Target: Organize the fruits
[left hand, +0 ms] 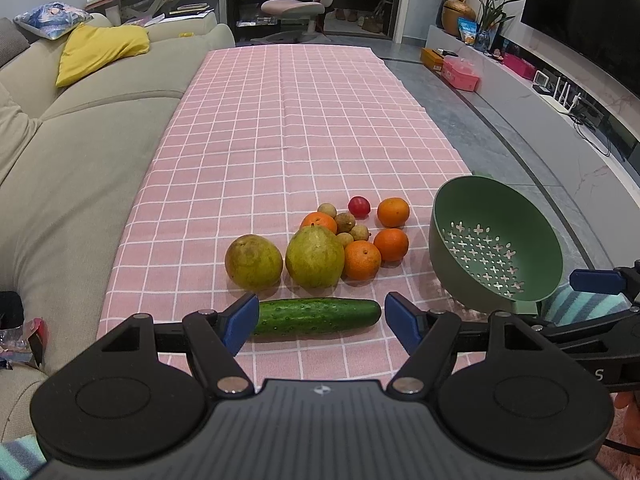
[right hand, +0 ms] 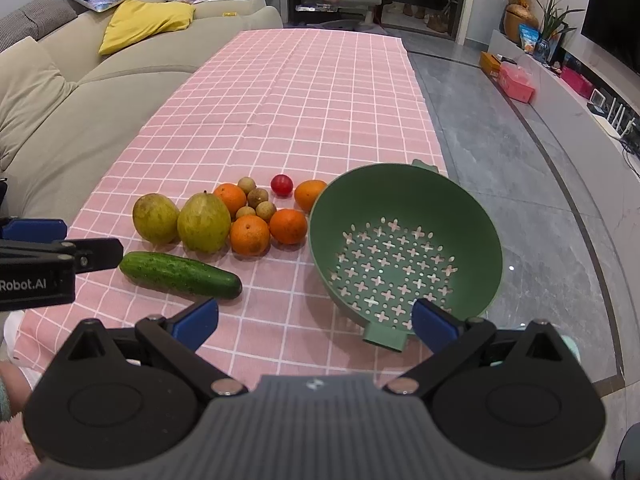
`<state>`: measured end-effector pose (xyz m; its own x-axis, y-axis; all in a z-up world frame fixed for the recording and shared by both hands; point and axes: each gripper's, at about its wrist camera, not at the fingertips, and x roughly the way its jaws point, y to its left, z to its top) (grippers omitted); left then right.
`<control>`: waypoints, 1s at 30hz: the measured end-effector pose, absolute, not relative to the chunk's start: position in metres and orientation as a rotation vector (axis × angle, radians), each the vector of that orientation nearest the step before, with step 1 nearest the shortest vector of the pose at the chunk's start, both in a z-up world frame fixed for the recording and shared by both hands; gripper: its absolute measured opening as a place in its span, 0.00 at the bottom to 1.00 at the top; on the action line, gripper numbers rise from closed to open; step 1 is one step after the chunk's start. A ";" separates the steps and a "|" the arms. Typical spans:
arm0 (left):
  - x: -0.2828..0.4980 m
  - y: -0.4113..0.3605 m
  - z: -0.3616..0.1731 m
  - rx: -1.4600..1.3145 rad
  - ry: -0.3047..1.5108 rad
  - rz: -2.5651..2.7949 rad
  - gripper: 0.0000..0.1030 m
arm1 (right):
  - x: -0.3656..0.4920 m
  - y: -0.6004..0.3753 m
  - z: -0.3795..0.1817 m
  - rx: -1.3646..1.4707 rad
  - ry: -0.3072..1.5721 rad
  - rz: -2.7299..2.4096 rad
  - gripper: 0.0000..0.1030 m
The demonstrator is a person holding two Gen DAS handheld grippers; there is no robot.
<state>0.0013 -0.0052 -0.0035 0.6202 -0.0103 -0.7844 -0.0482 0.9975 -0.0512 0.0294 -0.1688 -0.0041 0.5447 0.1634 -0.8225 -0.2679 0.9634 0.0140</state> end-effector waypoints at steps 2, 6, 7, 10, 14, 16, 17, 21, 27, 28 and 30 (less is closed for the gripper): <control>0.001 -0.004 -0.004 -0.076 0.903 0.022 0.82 | 0.030 -0.169 -0.005 -0.117 0.968 0.258 0.96; 0.003 0.002 -0.002 -0.118 0.891 0.005 0.82 | 0.033 -0.168 -0.007 -0.102 0.969 0.284 0.96; 0.003 0.004 -0.001 -0.127 0.886 0.005 0.82 | 0.034 -0.170 -0.007 -0.081 0.961 0.303 0.96; 0.006 0.010 0.001 -0.154 0.879 0.024 0.82 | 0.038 -0.170 -0.007 -0.057 0.930 0.330 0.96; 0.012 0.020 0.000 -0.202 0.892 0.045 0.81 | 0.041 -0.166 -0.007 -0.070 0.847 0.370 0.96; 0.015 0.022 -0.002 -0.209 0.894 0.058 0.80 | 0.045 -0.162 -0.007 -0.070 0.818 0.403 0.96; 0.016 0.023 -0.003 -0.211 0.889 0.064 0.80 | 0.048 -0.159 -0.007 -0.077 0.808 0.417 0.96; 0.023 0.029 -0.013 -0.196 0.885 0.090 0.74 | 0.059 -0.137 -0.011 -0.127 0.784 0.471 0.91; 0.038 0.038 -0.027 -0.070 0.841 0.161 0.73 | 0.082 -0.108 -0.026 -0.159 0.785 0.549 0.73; 0.041 0.039 -0.030 -0.049 0.840 0.164 0.73 | 0.087 -0.104 -0.030 -0.155 0.799 0.558 0.72; 0.047 0.042 -0.037 -0.034 0.848 0.164 0.71 | 0.095 -0.097 -0.039 -0.144 0.825 0.573 0.71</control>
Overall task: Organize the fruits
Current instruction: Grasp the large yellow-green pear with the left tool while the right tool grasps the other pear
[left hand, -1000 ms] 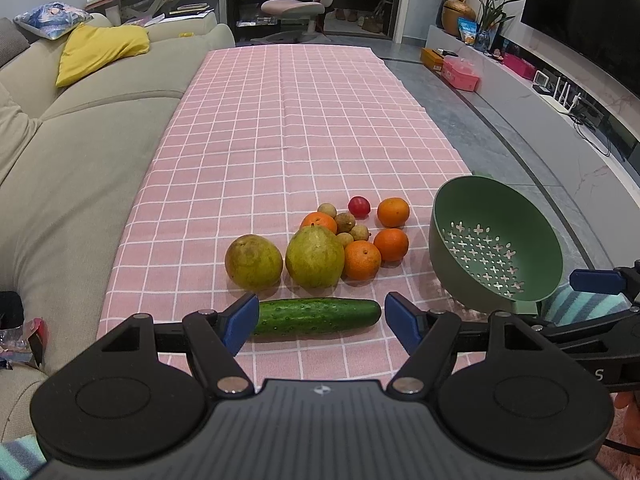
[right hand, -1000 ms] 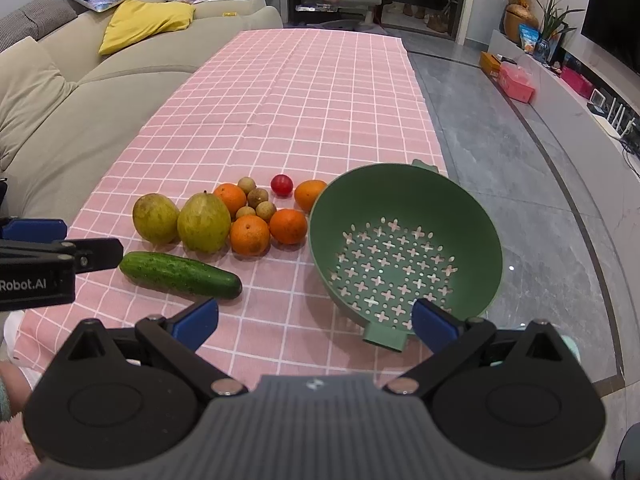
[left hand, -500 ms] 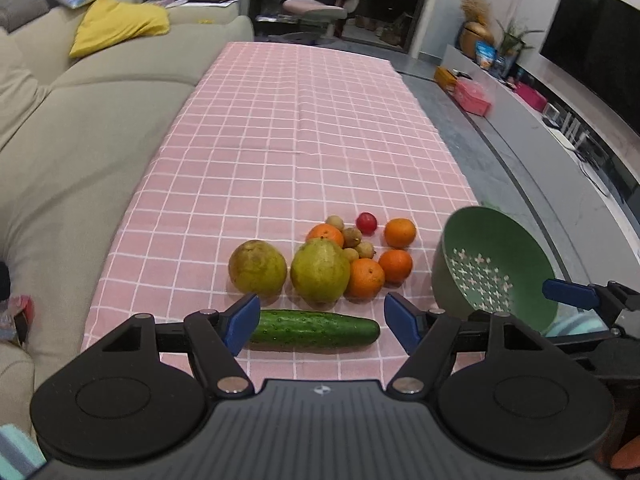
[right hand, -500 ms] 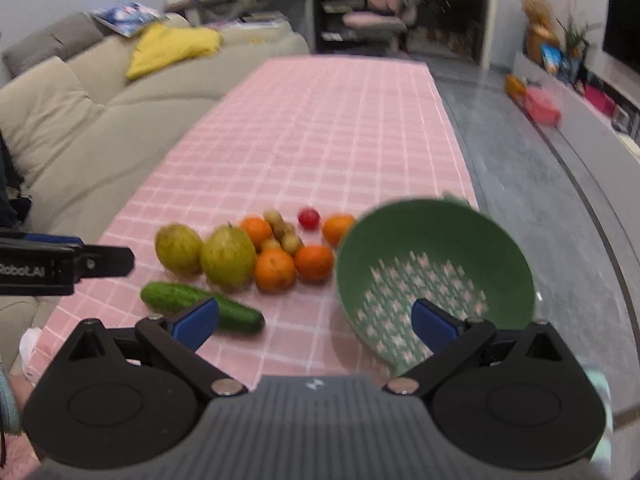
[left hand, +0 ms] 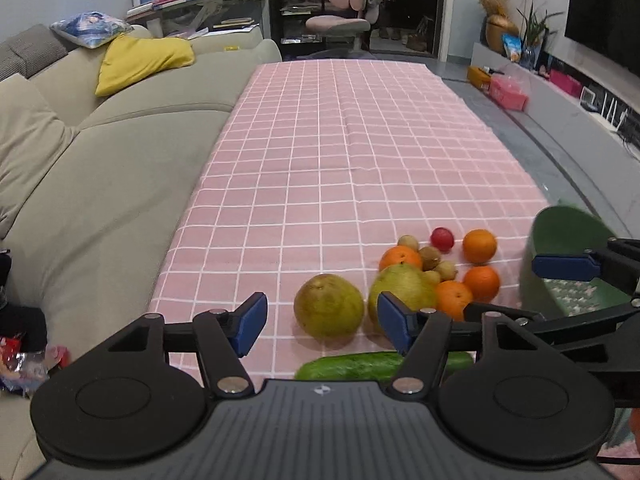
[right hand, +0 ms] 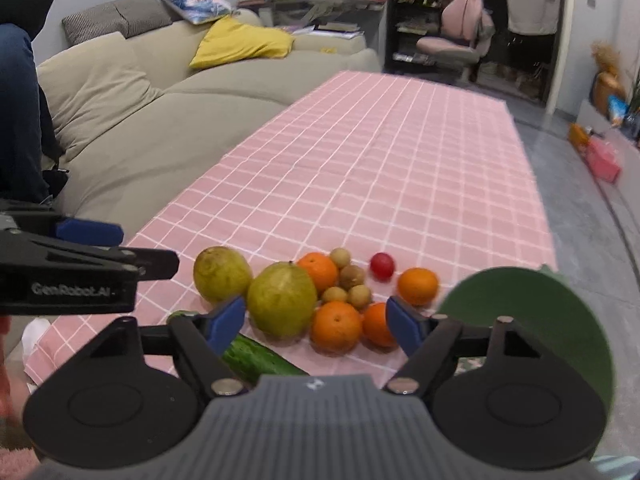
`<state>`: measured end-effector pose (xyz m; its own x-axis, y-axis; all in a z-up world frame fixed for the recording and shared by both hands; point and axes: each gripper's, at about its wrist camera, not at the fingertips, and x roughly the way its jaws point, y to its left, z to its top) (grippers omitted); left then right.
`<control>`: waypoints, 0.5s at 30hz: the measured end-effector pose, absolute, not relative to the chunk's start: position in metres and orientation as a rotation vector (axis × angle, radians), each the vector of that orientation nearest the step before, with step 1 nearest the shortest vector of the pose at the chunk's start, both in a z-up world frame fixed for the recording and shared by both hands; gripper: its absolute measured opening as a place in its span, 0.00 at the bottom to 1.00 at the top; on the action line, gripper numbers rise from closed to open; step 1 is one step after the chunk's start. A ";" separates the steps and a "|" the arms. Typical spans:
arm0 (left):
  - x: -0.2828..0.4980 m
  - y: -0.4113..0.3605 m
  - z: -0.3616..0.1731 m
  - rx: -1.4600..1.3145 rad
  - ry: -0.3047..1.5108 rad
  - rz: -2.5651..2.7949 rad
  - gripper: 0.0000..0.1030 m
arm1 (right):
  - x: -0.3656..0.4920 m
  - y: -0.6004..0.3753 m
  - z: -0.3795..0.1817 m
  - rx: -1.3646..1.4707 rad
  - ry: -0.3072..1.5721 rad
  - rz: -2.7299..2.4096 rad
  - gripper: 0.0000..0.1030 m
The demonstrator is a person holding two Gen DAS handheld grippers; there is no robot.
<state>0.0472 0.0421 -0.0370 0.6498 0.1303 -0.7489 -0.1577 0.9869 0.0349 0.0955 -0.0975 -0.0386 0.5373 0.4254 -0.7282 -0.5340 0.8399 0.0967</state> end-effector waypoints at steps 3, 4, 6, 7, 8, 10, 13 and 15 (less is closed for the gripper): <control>0.058 0.055 -0.049 -0.119 0.922 0.179 0.67 | 0.103 -0.087 -0.050 -0.154 0.857 0.602 0.71; 0.060 0.060 -0.054 -0.161 0.940 0.180 0.67 | 0.105 -0.083 -0.054 -0.163 0.866 0.614 0.71; 0.064 0.070 -0.061 -0.237 0.970 0.183 0.67 | 0.108 -0.076 -0.060 -0.183 0.878 0.632 0.71; 0.067 0.073 -0.065 -0.261 0.985 0.183 0.67 | 0.111 -0.073 -0.064 -0.189 0.886 0.640 0.71; 0.069 0.076 -0.069 -0.281 0.999 0.183 0.67 | 0.114 -0.070 -0.066 -0.189 0.893 0.648 0.71; 0.073 0.080 -0.076 -0.309 1.015 0.178 0.67 | 0.121 -0.064 -0.072 -0.188 0.906 0.659 0.71; 0.079 0.086 -0.081 -0.327 1.019 0.187 0.67 | 0.132 -0.056 -0.080 -0.189 0.931 0.686 0.68; 0.083 0.089 -0.082 -0.352 1.022 0.189 0.67 | 0.136 -0.049 -0.087 -0.205 0.944 0.695 0.68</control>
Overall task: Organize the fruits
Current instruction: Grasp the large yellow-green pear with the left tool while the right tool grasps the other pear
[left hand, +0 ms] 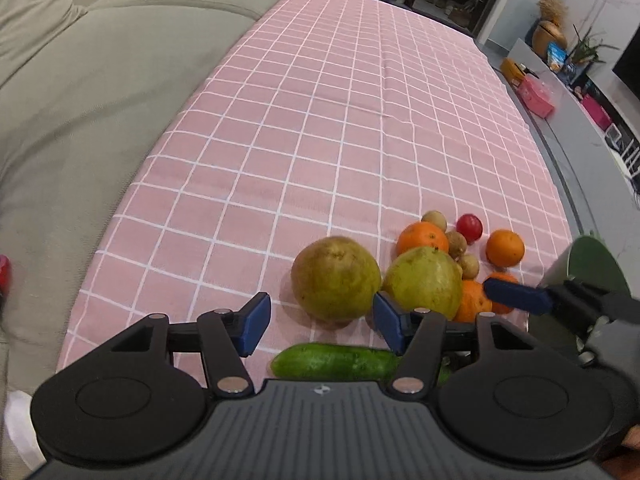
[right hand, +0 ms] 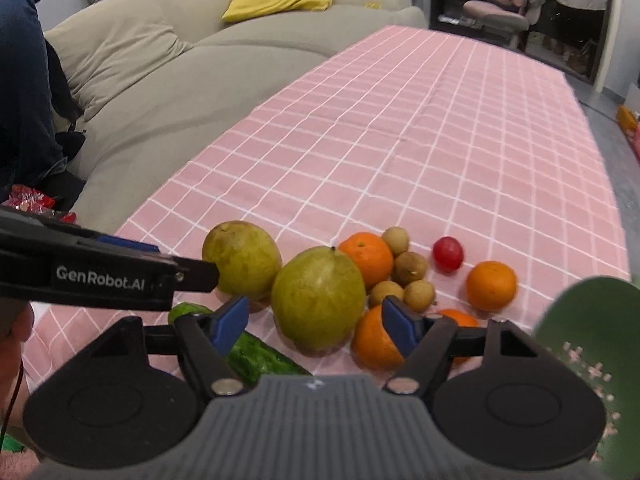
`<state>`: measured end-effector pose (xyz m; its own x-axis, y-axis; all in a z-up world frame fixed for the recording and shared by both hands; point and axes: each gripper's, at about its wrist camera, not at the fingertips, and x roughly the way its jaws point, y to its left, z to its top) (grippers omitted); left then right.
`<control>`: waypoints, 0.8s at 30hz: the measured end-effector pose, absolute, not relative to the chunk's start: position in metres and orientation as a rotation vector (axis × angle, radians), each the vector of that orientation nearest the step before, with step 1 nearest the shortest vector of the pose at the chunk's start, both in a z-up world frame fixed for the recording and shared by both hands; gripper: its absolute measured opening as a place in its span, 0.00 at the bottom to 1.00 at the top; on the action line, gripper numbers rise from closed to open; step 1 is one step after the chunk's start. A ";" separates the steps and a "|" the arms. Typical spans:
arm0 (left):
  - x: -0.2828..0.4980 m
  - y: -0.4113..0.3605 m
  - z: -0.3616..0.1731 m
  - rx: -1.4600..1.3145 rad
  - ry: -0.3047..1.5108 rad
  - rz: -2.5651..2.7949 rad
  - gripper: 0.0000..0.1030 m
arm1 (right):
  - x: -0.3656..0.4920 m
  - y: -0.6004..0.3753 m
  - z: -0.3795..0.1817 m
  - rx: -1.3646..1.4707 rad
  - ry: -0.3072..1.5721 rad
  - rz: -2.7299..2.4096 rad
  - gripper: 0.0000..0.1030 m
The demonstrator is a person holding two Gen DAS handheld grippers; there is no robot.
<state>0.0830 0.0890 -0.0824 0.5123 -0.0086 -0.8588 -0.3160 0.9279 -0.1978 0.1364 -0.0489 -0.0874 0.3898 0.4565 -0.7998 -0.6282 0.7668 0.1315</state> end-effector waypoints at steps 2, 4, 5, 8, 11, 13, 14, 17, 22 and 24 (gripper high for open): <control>0.088 0.089 -0.085 -0.363 1.029 0.192 0.67 | 0.140 -0.045 -0.093 -0.228 0.947 0.696 0.68; 0.094 0.090 -0.089 -0.370 1.037 0.191 0.68 | 0.143 -0.043 -0.097 -0.240 0.951 0.702 0.68; 0.096 0.090 -0.090 -0.375 1.043 0.189 0.68 | 0.145 -0.042 -0.098 -0.238 0.956 0.708 0.68; 0.102 0.092 -0.097 -0.405 1.066 0.184 0.68 | 0.151 -0.039 -0.102 -0.231 0.968 0.725 0.68; 0.106 0.094 -0.103 -0.446 1.081 0.185 0.68 | 0.153 -0.034 -0.106 -0.257 0.967 0.731 0.65; 0.110 0.093 -0.107 -0.463 1.095 0.184 0.68 | 0.156 -0.033 -0.109 -0.271 0.966 0.734 0.61; 0.112 0.093 -0.109 -0.463 1.101 0.183 0.68 | 0.158 -0.033 -0.110 -0.266 0.972 0.742 0.61; 0.117 0.092 -0.113 -0.475 1.106 0.187 0.70 | 0.160 -0.034 -0.110 -0.251 0.986 0.754 0.62; 0.119 0.097 -0.116 -0.511 1.096 0.197 0.75 | 0.162 -0.033 -0.112 -0.244 0.991 0.756 0.62; 0.118 0.099 -0.118 -0.534 1.088 0.200 0.75 | 0.162 -0.034 -0.111 -0.238 0.993 0.755 0.62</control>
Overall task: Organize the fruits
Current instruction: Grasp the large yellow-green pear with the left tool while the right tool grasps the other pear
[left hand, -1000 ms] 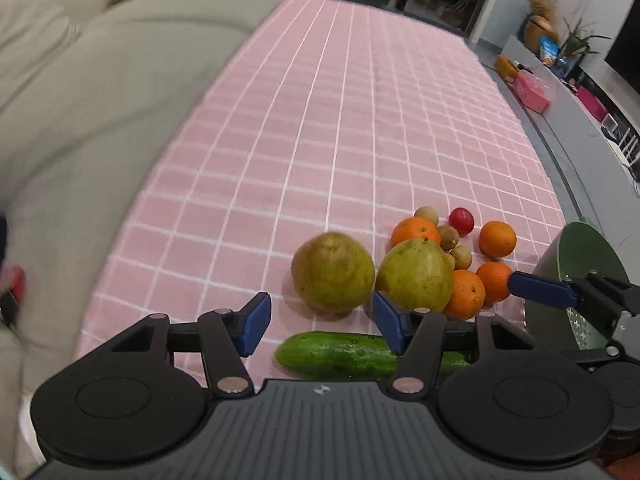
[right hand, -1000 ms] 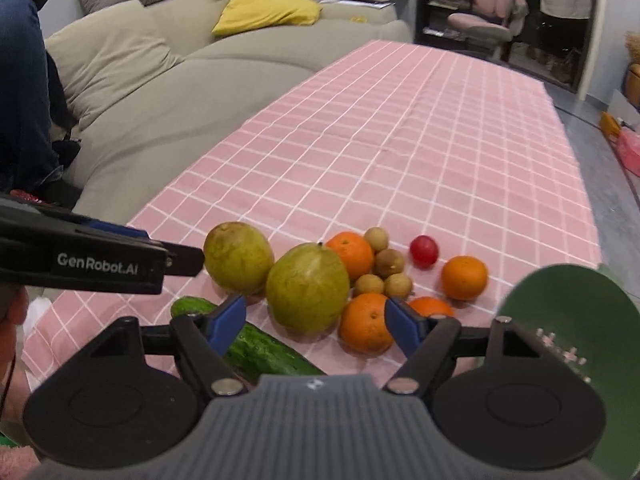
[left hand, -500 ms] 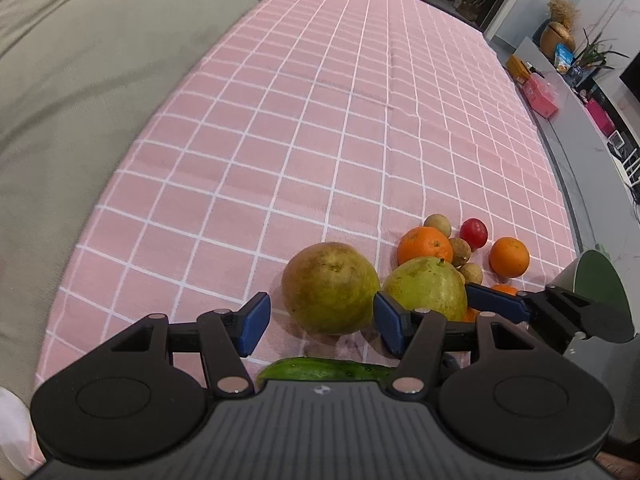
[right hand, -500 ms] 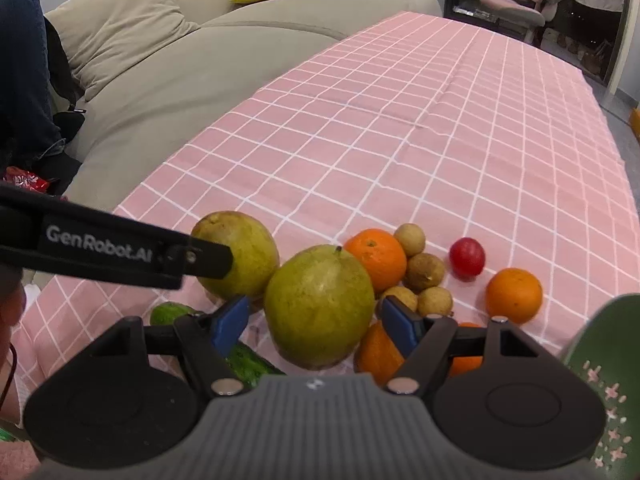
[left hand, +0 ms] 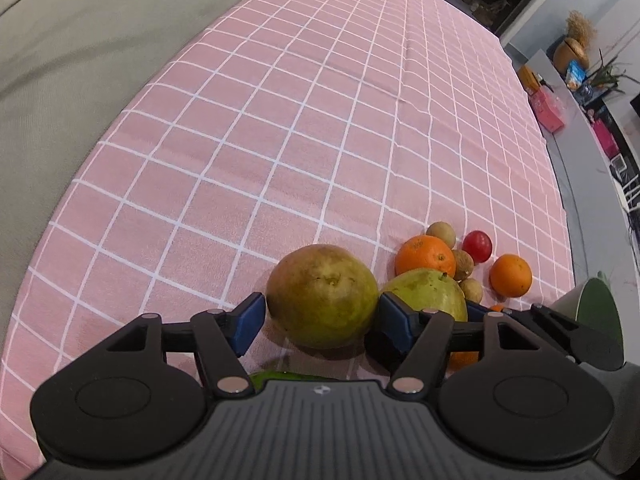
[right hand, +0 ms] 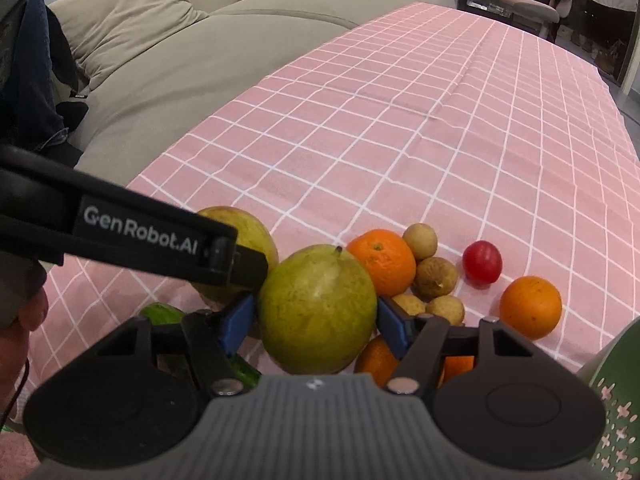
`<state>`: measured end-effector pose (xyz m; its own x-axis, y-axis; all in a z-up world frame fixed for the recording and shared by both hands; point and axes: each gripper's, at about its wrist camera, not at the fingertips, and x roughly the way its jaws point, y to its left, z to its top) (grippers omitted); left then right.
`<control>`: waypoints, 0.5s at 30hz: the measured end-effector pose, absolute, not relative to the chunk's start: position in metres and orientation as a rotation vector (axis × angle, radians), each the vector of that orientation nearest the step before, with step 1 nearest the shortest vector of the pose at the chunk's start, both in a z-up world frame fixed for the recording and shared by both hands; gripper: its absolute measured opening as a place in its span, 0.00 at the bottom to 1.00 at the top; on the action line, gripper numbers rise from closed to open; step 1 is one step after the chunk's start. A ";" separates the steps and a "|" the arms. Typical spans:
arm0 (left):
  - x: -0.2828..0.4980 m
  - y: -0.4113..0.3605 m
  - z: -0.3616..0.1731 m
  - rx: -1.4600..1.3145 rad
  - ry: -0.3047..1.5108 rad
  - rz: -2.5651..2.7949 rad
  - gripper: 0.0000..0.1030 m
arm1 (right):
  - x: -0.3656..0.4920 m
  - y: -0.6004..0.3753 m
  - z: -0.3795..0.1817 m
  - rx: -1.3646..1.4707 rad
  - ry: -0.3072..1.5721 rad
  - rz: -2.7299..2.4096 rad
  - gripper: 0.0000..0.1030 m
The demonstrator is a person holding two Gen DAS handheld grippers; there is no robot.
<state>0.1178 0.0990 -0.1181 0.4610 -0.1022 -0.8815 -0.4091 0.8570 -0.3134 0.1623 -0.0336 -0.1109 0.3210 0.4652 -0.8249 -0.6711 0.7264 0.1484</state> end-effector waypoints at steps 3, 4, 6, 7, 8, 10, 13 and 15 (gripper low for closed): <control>0.117 0.103 -0.120 -0.583 1.084 0.194 0.70 | 0.163 -0.034 -0.111 -0.234 0.993 0.751 0.61; 0.117 0.102 -0.119 -0.577 1.082 0.195 0.69 | 0.163 -0.034 -0.111 -0.234 0.992 0.753 0.61; 0.117 0.098 -0.118 -0.542 1.073 0.192 0.69 | 0.162 -0.034 -0.111 -0.243 0.986 0.756 0.61; 0.117 0.097 -0.117 -0.526 1.072 0.194 0.69 | 0.161 -0.034 -0.111 -0.248 0.983 0.757 0.61; 0.116 0.096 -0.116 -0.509 1.074 0.200 0.69 | 0.160 -0.034 -0.111 -0.253 0.980 0.758 0.61; 0.116 0.093 -0.113 -0.454 1.096 0.217 0.68 | 0.158 -0.034 -0.110 -0.257 0.978 0.759 0.61; 0.114 0.096 -0.110 -0.405 1.122 0.236 0.68 | 0.156 -0.031 -0.111 -0.275 0.968 0.761 0.61; 0.112 0.102 -0.110 -0.444 1.133 0.235 0.69 | 0.156 -0.030 -0.111 -0.279 0.965 0.761 0.61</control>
<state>0.1117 0.1020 -0.1101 0.4121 -0.0417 -0.9102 -0.4000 0.8893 -0.2218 0.1557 -0.0298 -0.1112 0.3393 0.4572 -0.8221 -0.6929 0.7125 0.1103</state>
